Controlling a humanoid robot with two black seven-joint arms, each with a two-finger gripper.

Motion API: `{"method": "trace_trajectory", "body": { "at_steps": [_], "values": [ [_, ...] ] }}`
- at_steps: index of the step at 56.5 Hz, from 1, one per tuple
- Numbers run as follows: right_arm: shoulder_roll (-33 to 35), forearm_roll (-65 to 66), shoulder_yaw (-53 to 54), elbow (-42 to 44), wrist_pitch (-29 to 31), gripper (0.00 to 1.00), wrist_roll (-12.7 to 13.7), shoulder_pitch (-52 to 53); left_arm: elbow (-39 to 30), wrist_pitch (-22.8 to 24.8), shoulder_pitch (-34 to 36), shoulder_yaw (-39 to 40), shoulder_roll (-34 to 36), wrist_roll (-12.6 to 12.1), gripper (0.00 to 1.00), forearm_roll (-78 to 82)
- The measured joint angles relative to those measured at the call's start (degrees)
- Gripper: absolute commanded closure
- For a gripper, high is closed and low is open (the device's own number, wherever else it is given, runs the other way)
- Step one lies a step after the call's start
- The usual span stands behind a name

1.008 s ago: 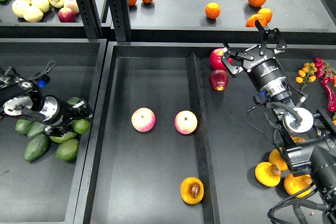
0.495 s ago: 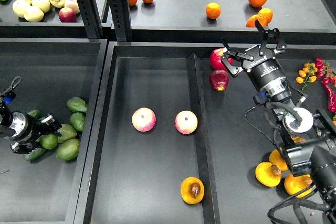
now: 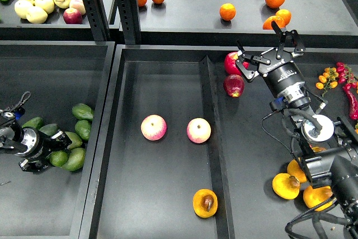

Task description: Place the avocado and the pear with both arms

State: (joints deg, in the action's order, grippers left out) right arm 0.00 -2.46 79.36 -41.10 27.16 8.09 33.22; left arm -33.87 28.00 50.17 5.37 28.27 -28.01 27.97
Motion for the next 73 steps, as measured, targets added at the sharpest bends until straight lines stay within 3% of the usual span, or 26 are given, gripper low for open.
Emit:
{"method": "trace_trajectory", "body": {
  "at_steps": [13,29,54,73],
  "values": [
    [0.0,0.0,0.0,-0.1,0.0,0.0,0.0,0.0,0.0,0.0,0.1,0.6,0.0,0.0,0.01,0.0],
    [0.0,0.0,0.0,-0.1,0.1,0.0,0.0,0.0,0.2,0.0,0.7,4.6,0.6,0.0,0.01,-0.1],
    [0.0,0.0,-0.2,-0.4,0.6,0.0,0.3,0.1,-0.5,0.0,0.8,32.4,-0.5,0.0,0.01,-3.5],
    [0.0,0.4,-0.4,-0.4,0.8,0.0,1.4,0.7,-2.8,0.0,-7.2,53.0,-9.9,0.5,0.01,-9.4]
  ]
}}
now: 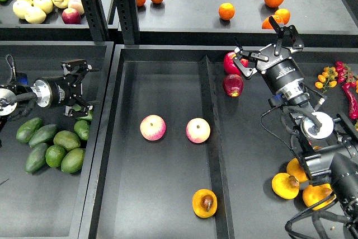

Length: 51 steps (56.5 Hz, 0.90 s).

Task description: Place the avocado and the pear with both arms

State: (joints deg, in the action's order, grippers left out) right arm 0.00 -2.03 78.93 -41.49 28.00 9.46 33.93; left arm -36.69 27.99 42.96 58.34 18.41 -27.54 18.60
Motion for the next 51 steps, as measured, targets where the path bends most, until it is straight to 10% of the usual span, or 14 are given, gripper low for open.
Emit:
{"method": "trace_trajectory", "body": {
  "at_steps": [21,51],
  "values": [
    [0.0,0.1,-0.5,0.2,0.0,0.0,6.7,0.1,-17.3,-1.4,-11.6,23.6,-17.2,1.3,0.01,-2.2],
    [0.2,1.8,-11.5,0.4,0.0,0.0,15.4,2.6,-20.3,-4.5,-17.5,27.2,-18.4,3.0,0.01,-10.3]
  ]
}}
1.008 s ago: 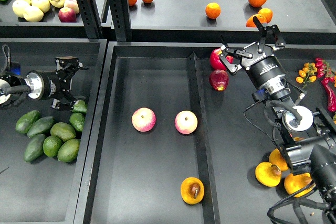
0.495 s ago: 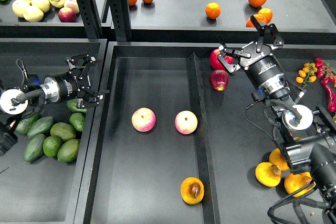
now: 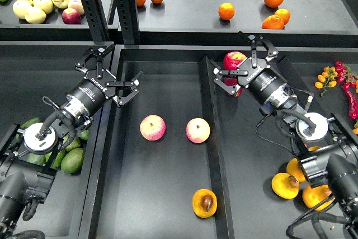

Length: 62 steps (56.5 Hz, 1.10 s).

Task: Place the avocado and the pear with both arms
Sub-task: 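Reach the right gripper down toward the halved orange fruit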

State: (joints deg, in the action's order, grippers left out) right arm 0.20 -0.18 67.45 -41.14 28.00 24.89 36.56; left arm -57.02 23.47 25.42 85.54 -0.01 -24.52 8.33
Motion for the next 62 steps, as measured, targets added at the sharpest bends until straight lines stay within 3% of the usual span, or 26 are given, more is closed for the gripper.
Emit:
{"method": "trace_trajectory", "body": {
  "at_steps": [7,20,31,45,62],
  "values": [
    [4.4,-0.2,-9.6,-0.5,0.0,0.0,2.8,2.9,0.1,0.1,0.0,0.0,0.0,0.0,0.01,-0.1],
    [12.9,-0.4,-28.6,-1.7,0.0,0.0,3.1,9.3,0.3,0.4,0.0,0.0,0.0,0.0,0.01,-0.1],
    [16.2,-0.4,-43.1,-3.2,0.0,0.0,3.1,12.8,0.3,0.9,-0.4,0.1,0.0,-0.1,0.01,-0.1],
    [15.5,1.2,-50.5,-3.4,0.0,0.0,3.1,11.8,0.2,1.1,-1.5,0.1,0.0,-0.1,0.01,-0.1],
    [14.1,5.8,-51.9,-2.7,0.0,0.0,3.1,9.1,0.2,1.1,-1.6,-0.1,0.0,-0.2,0.01,-0.1]
  ]
}}
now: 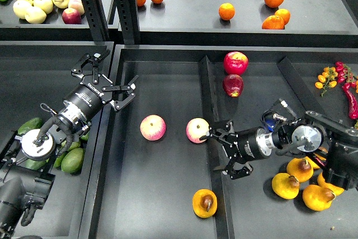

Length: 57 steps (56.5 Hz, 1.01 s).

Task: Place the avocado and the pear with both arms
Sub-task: 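Reach the right gripper down toward the halved orange fruit, then close the right gripper on the halved orange fruit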

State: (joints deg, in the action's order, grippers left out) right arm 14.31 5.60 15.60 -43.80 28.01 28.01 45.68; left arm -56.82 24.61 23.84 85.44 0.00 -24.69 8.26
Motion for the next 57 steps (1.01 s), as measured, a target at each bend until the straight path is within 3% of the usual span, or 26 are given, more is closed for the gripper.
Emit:
{"method": "trace_trajectory", "body": {
  "at_steps": [21,57],
  "values": [
    [-2.1,1.2,-8.3,0.9,0.0,0.01,0.0,1.0,0.1,0.0,0.1,0.0,0.0,0.0,0.01,0.0],
    [-4.1,-0.4,-10.7,2.6,0.0,0.0,0.0,-0.8,0.3,0.0,0.0,0.0,0.0,-0.1,0.01,0.0]
  ]
}}
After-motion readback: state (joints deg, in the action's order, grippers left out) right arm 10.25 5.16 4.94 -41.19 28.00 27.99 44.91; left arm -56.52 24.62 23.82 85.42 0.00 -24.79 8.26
